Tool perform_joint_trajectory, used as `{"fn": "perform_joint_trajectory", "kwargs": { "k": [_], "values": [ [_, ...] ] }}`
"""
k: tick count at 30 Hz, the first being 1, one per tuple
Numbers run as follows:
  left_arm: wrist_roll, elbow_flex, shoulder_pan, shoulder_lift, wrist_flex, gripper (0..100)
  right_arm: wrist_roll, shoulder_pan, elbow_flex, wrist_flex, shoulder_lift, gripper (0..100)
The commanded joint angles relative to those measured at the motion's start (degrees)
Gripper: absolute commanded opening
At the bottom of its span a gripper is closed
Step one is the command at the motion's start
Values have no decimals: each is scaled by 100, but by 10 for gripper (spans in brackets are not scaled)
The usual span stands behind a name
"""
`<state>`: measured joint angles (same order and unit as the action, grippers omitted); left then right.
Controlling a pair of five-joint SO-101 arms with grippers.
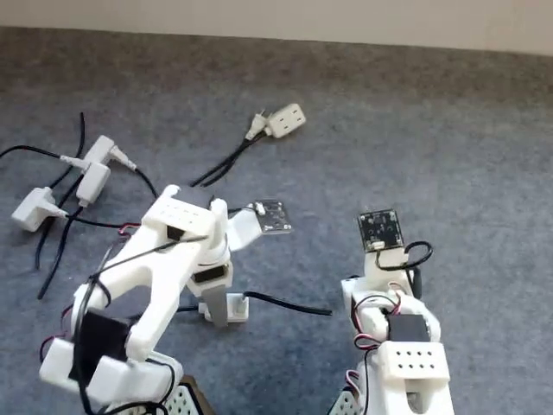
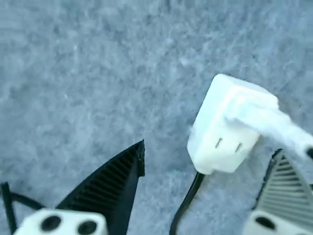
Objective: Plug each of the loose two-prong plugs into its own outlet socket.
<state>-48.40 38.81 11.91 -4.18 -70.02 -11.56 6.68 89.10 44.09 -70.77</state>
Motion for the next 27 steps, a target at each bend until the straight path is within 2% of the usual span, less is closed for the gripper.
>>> {"fn": "perform_joint_trajectory", "kwargs": {
  "k": [1, 5, 12, 18, 21, 27],
  "values": [
    [53, 4, 101, 303, 273, 378, -62, -40, -13, -92, -154, 365],
    [53, -22, 101, 549, 378, 313, -62, -31, -4, -92, -154, 365],
    [202, -48, 101, 549, 484, 66, -62, -31, -4, -119, -154, 365],
    [264, -251, 31, 541, 457, 59, -62, -31, 4, -119, -154, 365],
    [457, -752, -409, 541, 281, 59, -62, -31, 4, -119, -154, 365],
    [545, -2158, -1886, 602, -281, 45, -62, -31, 13, -119, -154, 365]
  ]
}}
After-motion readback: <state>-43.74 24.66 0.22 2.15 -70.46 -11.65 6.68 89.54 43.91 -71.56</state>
